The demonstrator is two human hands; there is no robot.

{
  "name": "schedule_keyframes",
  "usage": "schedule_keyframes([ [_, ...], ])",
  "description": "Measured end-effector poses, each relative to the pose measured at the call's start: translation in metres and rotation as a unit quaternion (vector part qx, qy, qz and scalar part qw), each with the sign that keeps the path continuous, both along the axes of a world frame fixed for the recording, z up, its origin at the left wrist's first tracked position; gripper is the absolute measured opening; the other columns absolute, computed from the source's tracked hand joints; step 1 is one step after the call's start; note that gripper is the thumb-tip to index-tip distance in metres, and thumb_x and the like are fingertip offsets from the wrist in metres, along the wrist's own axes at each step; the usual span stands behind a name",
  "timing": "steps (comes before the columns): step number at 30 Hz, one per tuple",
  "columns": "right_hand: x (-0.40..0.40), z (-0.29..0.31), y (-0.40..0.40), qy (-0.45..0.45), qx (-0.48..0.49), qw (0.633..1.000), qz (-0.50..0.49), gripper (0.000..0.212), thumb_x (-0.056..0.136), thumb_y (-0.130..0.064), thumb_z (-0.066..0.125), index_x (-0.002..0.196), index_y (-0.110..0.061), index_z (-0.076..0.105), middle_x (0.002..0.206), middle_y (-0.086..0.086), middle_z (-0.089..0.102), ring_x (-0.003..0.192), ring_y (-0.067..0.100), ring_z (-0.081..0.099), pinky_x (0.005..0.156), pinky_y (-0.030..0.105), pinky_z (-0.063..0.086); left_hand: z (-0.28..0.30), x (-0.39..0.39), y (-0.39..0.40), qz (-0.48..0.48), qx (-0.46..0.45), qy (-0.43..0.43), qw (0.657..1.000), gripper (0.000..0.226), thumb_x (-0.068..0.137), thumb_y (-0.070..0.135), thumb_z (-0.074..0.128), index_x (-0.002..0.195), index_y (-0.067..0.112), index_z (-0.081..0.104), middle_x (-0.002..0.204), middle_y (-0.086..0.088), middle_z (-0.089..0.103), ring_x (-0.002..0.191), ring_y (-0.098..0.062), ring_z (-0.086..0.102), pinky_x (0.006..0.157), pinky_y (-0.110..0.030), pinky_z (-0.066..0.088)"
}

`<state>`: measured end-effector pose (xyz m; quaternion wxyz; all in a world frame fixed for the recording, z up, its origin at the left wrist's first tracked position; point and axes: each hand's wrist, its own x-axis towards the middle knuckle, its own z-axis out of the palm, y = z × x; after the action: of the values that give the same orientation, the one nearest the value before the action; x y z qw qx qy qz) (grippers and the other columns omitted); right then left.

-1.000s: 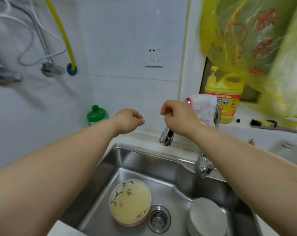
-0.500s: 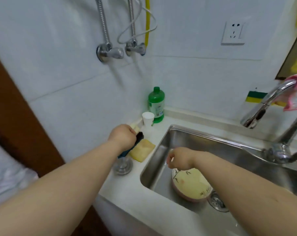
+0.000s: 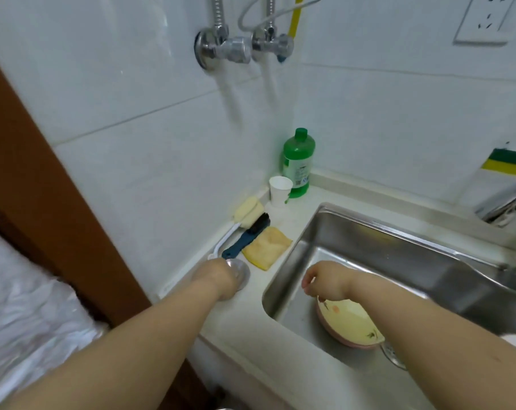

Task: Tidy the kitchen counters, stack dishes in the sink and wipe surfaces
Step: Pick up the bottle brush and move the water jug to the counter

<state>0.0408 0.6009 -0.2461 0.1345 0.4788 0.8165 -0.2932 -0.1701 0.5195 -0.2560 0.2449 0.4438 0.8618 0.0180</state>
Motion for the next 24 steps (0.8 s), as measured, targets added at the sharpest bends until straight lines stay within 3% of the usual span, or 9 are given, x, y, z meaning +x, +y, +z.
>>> schedule_keyframes([
  [2,-0.017,-0.012,0.009,0.025,0.003,1.000,0.011,0.026,0.092,-0.019,0.052,0.113,-0.010,0.065,0.105,0.001,0.063,0.094,0.016,0.057,0.088,0.025,0.045,-0.006,-0.004,0.001,0.003,-0.025,0.011,1.000,0.046,0.093,0.026,0.049,0.133,0.003,0.045,0.121,-0.008,0.060,0.111,-0.023,0.058,0.082,-0.025,0.043],
  [4,-0.034,-0.023,0.017,0.061,0.008,0.998,0.000,0.026,0.091,-0.017,0.051,0.114,-0.014,0.064,0.116,0.003,0.063,0.107,0.020,0.057,0.091,0.025,0.043,-0.013,-0.009,0.002,0.008,-0.037,0.026,0.999,0.051,0.094,0.018,0.046,0.140,0.003,0.033,0.120,-0.007,0.058,0.112,-0.022,0.057,0.083,-0.025,0.043],
  [8,-0.070,-0.047,0.040,0.123,-0.022,0.991,-0.039,0.031,0.089,-0.013,0.050,0.116,-0.021,0.060,0.121,0.005,0.059,0.105,0.021,0.056,0.079,0.020,0.039,-0.028,-0.020,0.005,0.047,-0.002,0.008,0.999,0.029,0.095,0.022,0.044,0.122,0.014,0.054,0.113,-0.005,0.061,0.107,-0.022,0.058,0.088,-0.028,0.044],
  [14,-0.115,-0.058,0.057,0.177,-0.026,0.984,-0.019,0.044,0.091,-0.010,0.047,0.134,-0.019,0.050,0.109,0.000,0.054,0.095,0.015,0.052,0.082,0.022,0.041,-0.043,-0.029,0.008,0.131,0.076,-0.012,0.988,0.028,0.095,0.026,0.048,0.119,0.016,0.056,0.114,-0.010,0.064,0.105,-0.027,0.060,0.084,-0.029,0.044],
  [18,-0.140,-0.061,0.055,0.157,-0.043,0.984,0.073,0.052,0.092,-0.008,0.045,0.142,-0.020,0.041,0.139,0.004,0.048,0.122,0.019,0.048,0.097,0.025,0.038,-0.049,-0.035,0.008,0.154,0.070,0.005,0.986,0.027,0.095,0.028,0.048,0.117,0.014,0.055,0.114,-0.010,0.063,0.103,-0.027,0.060,0.078,-0.030,0.043],
  [22,-0.155,-0.066,0.048,0.118,-0.026,0.982,0.143,0.053,0.084,-0.026,0.065,0.135,-0.017,0.051,0.137,0.003,0.045,0.123,0.021,0.046,0.097,0.029,0.039,-0.052,-0.041,0.010,0.135,0.040,0.058,0.988,0.024,0.093,0.027,0.048,0.108,0.014,0.062,0.113,-0.010,0.065,0.104,-0.027,0.061,0.081,-0.032,0.047],
  [24,-0.155,-0.069,0.045,0.119,-0.030,0.984,0.133,0.046,0.084,-0.025,0.066,0.126,-0.010,0.058,0.129,0.008,0.054,0.116,0.025,0.053,0.098,0.035,0.045,-0.051,-0.041,0.013,0.118,0.005,0.074,0.990,0.024,0.092,0.020,0.048,0.111,0.013,0.061,0.117,-0.010,0.063,0.109,-0.026,0.060,0.085,-0.031,0.047],
])
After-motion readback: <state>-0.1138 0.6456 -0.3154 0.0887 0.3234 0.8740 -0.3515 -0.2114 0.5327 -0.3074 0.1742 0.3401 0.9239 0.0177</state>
